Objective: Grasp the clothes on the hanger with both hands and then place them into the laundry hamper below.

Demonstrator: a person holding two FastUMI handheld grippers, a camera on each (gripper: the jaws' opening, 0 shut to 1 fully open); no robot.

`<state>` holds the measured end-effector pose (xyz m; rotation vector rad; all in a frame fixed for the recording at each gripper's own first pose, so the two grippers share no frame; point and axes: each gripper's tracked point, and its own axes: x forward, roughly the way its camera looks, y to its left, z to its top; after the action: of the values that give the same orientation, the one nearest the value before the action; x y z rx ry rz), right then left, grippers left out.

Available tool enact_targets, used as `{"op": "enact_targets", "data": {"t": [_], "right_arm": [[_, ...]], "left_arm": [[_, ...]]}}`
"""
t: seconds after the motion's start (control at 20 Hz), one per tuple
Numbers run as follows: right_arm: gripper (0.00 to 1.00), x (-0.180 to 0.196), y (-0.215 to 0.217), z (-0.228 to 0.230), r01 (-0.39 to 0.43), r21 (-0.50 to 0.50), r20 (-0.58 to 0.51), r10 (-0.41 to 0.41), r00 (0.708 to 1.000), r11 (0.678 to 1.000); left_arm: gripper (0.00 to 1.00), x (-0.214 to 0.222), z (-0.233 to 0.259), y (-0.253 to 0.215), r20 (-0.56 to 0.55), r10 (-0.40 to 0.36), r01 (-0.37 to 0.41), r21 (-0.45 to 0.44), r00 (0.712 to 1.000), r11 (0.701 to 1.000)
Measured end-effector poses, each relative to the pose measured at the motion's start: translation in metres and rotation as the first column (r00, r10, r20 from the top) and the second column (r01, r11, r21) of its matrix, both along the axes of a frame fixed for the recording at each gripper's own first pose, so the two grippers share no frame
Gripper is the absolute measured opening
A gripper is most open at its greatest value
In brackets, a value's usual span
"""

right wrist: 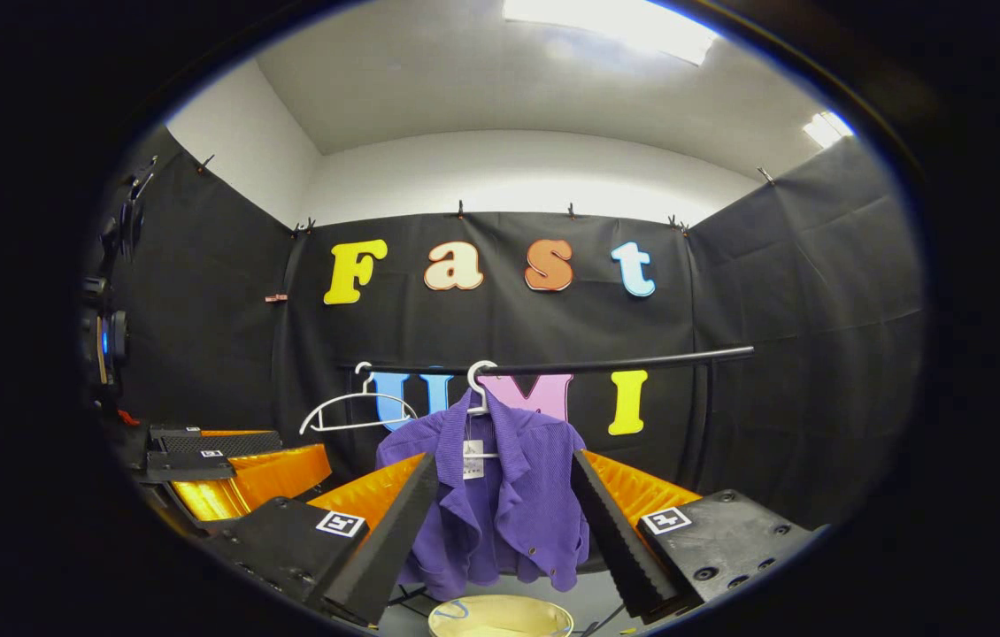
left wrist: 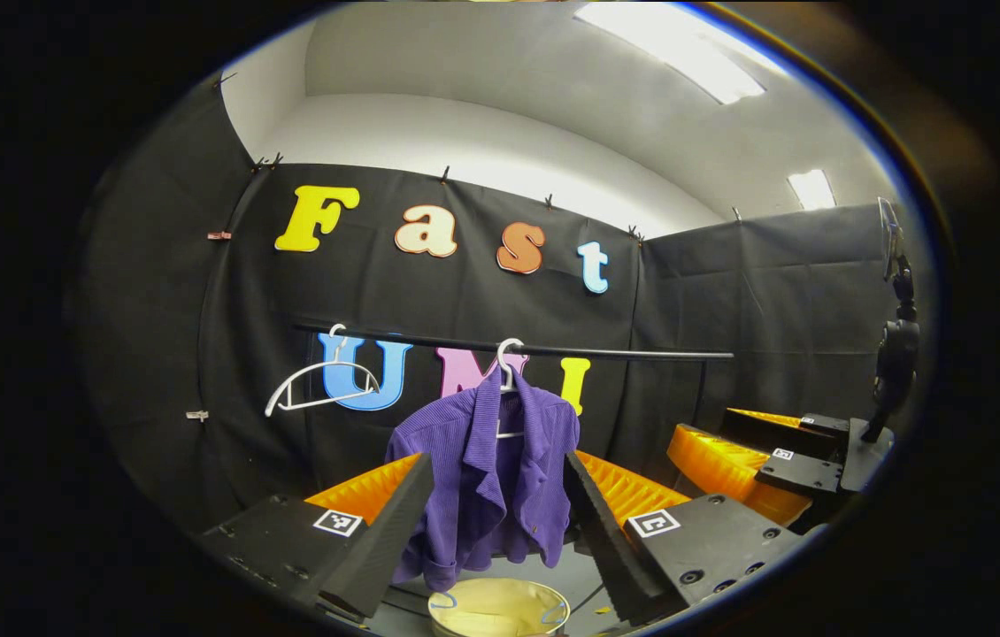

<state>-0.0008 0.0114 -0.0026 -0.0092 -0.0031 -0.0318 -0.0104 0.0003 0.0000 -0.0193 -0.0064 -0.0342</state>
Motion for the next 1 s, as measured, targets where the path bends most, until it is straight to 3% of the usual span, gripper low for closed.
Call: {"op": "enact_targets", "data": {"t": [0.65,1.0], "right_arm": [[0.97,0.0,0.016,-0.019,0.063,-0.011,-0.03,-0.063,0.998,0.998],[0.97,0.026,0.005,-0.036,0.059,-0.01,-0.061,-0.06,0.996,0.998]], "left_arm": [[0.93,0.001,-0.006,0.022,-0.011,-0.063,0.063,-0.001,0.998,0.998],[0.93,0.029,-0.017,0.015,-0.024,-0.069,0.069,-0.008,0.997,0.998]]}}
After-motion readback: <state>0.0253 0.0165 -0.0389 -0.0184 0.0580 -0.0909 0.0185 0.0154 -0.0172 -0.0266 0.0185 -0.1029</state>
